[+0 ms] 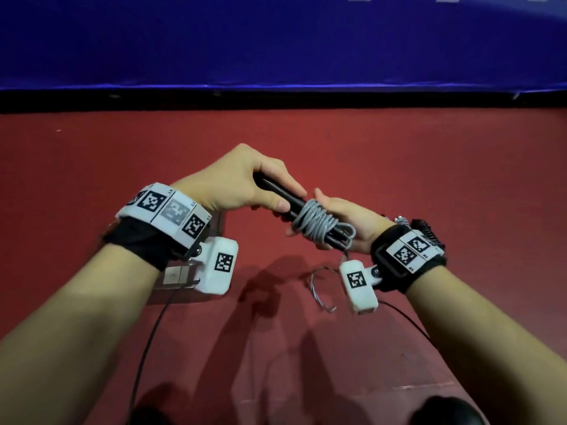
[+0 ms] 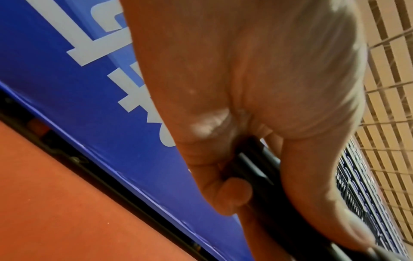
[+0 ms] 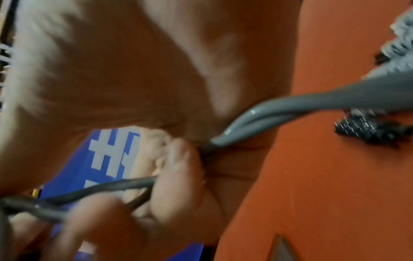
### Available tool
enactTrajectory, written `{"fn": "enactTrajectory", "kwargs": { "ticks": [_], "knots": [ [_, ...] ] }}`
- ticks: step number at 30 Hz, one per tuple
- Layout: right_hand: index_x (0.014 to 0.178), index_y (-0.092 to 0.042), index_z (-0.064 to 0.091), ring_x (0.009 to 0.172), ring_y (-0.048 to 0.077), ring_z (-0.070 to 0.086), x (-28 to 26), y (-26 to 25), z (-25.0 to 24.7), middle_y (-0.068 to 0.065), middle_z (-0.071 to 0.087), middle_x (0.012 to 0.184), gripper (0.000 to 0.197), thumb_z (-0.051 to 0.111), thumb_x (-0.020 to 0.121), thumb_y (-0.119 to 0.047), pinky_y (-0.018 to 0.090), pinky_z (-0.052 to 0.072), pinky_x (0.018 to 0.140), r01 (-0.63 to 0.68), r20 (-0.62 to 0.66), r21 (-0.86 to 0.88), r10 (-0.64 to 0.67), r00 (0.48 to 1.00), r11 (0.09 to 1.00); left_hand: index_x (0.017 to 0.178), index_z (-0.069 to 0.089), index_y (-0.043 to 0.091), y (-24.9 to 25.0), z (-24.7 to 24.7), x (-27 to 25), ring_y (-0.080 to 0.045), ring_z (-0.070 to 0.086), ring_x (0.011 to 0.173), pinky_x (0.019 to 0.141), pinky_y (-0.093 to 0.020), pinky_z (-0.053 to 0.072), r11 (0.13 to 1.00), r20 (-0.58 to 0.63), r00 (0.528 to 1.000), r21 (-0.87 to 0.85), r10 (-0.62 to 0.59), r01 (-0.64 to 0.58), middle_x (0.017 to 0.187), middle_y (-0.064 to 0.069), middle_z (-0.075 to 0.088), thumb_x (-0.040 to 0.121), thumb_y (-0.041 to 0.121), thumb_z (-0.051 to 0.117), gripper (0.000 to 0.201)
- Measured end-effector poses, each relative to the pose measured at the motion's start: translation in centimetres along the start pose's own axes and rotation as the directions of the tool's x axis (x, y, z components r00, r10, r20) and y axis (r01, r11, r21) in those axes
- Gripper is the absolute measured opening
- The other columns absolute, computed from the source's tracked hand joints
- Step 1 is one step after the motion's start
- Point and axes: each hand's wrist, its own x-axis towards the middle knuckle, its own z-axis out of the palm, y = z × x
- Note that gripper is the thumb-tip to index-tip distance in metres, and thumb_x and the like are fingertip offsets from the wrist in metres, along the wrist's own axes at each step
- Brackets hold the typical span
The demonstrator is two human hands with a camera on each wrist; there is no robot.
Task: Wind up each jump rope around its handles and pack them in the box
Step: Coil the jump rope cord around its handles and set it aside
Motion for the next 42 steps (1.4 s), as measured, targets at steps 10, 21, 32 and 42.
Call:
{"fn": "enactTrajectory", "kwargs": {
  "ticks": [10, 21, 32, 42],
  "knots": [
    [0.109, -0.006, 0.070, 0.050, 0.006, 0.037, 0.5, 0.9, 0.9, -0.002, 0.050, 0.063, 0.048, 0.068, 0.087, -0.048, 0.020, 0.019, 0.048, 0.085, -0.401, 0.083, -0.045, 0.915, 0.993, 0.130, 0.059, 0.033, -3.4, 2.4, 0.6, -0.008, 0.065, 0.104, 0.084, -0.025, 0.053, 0.970, -0.487, 0.870, 0.168, -0.074, 0.177, 0.125, 0.010, 0.062, 0.080, 0.019, 0.085, 0.058],
    [0.067, -0.016, 0.074, 0.044, 0.010, 0.038, 1.2, 1.6, 1.9, -0.002, 0.051, 0.051, 0.026, 0.087, 0.078, -0.037, 0.022, 0.030, 0.046, 0.153, -0.681, -0.267, -0.298, 0.669, 0.952, 0.125, 0.069, 0.016, -3.5, 5.8, 0.3, -0.009, 0.067, 0.101, 0.094, -0.032, 0.051, 0.919, -0.384, 0.835, -0.180, -0.394, 0.351, 0.113, 0.009, 0.070, 0.085, 0.025, 0.083, 0.044],
    [0.095, -0.021, 0.079, 0.076, 0.012, 0.058, 0.5, 0.4, 1.0, 0.006, 0.077, 0.087, 0.009, 0.077, 0.089, -0.016, 0.026, 0.047, 0.070, 0.223, -0.413, -0.542, -0.488, 0.769, 0.810, 0.110, 0.069, 0.002, -3.7, 5.2, -0.7, -0.020, 0.069, 0.071, 0.055, -0.028, 0.056, 0.664, -0.259, 0.820, -0.724, -0.511, 0.185, 0.093, -0.014, 0.071, 0.107, 0.025, 0.049, 0.031],
    [0.080, -0.014, 0.080, 0.062, 0.021, 0.037, 0.2, 0.5, -0.1, 0.022, 0.057, 0.075, 0.018, 0.084, 0.075, -0.031, 0.034, 0.022, 0.057, 0.160, -0.450, -0.410, -0.352, 0.821, 0.898, 0.101, 0.066, 0.003, -3.3, 5.1, -0.5, -0.022, 0.057, 0.052, 0.038, -0.023, 0.040, 0.707, -0.232, 0.816, -0.652, -0.529, 0.273, 0.078, -0.012, 0.068, 0.105, 0.022, 0.044, 0.029]
  ]
}}
